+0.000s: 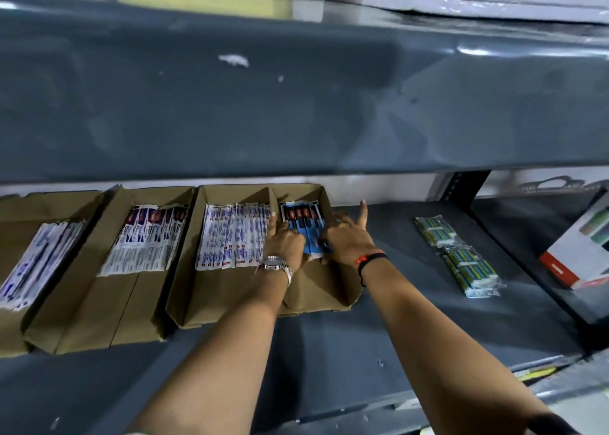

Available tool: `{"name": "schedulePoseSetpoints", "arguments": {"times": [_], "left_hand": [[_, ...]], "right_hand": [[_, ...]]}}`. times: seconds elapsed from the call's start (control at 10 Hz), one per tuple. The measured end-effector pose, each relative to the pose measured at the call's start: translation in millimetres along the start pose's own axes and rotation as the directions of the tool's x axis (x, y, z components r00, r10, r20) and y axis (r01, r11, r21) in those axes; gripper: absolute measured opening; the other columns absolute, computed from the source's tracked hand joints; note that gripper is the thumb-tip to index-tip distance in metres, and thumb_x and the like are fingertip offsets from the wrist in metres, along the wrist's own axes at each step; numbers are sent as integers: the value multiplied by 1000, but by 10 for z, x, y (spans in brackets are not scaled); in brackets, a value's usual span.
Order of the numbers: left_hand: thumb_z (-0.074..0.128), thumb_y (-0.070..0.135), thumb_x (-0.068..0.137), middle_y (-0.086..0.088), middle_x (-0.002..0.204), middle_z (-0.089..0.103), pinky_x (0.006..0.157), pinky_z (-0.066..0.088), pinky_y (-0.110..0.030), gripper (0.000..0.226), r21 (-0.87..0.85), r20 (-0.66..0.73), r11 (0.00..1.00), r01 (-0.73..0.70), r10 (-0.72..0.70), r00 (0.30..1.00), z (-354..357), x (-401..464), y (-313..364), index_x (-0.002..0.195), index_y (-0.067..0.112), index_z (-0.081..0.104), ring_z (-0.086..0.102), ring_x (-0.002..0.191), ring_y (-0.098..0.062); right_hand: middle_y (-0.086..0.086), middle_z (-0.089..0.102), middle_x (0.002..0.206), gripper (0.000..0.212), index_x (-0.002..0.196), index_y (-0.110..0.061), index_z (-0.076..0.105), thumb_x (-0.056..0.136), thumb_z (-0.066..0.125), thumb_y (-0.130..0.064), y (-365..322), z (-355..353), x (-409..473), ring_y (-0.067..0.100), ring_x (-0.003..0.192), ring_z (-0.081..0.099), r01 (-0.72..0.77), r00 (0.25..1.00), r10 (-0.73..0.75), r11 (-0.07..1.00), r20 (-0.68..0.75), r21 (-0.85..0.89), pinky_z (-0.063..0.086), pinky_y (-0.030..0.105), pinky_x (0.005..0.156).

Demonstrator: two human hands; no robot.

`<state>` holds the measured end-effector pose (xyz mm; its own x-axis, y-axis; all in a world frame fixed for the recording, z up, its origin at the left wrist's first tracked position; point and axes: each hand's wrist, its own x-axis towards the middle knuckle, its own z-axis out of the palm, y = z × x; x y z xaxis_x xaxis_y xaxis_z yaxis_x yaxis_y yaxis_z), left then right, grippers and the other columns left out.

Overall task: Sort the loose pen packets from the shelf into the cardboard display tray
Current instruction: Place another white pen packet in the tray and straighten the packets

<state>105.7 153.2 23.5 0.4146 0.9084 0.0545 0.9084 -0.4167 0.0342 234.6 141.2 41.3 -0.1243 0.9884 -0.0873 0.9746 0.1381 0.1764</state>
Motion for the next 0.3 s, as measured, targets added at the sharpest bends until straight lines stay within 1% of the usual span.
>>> {"name": "schedulePoseSetpoints", "arguments": {"times": [0.1, 0.2, 0.3], "left_hand": [[56, 22, 86, -7, 113, 61, 113, -11, -48, 21, 1, -17, 1000, -15, 15, 1000, -74, -60, 10, 102, 9, 59, 41, 124, -26], [54, 12, 85, -9, 124, 56, 113, -9, -49, 26, -16, -50, 1000, -5, 4, 999, -144, -152, -44, 111, 9, 54, 35, 130, -28], [53, 22, 87, -10, 133, 49, 114, -3, -48, 34, -29, -96, 1000, -9, 6, 995, -224, -260, -90, 119, 9, 49, 32, 131, -28]], "right_hand": [[5, 53, 135, 52, 124, -16, 56, 78, 65, -40, 8, -49, -58, 27, 137, 32, 3, 1000, -2, 998, -16, 58, -16, 70, 104], [3, 47, 142, 50, 131, -19, 50, 85, 58, -35, 8, -80, -150, 25, 140, 28, -9, 999, 14, 993, -44, 117, -17, 68, 105], [3, 42, 147, 45, 136, -19, 43, 91, 47, -19, -32, -82, -299, 23, 142, 24, -22, 994, 36, 991, -106, 133, -16, 65, 107]]}}
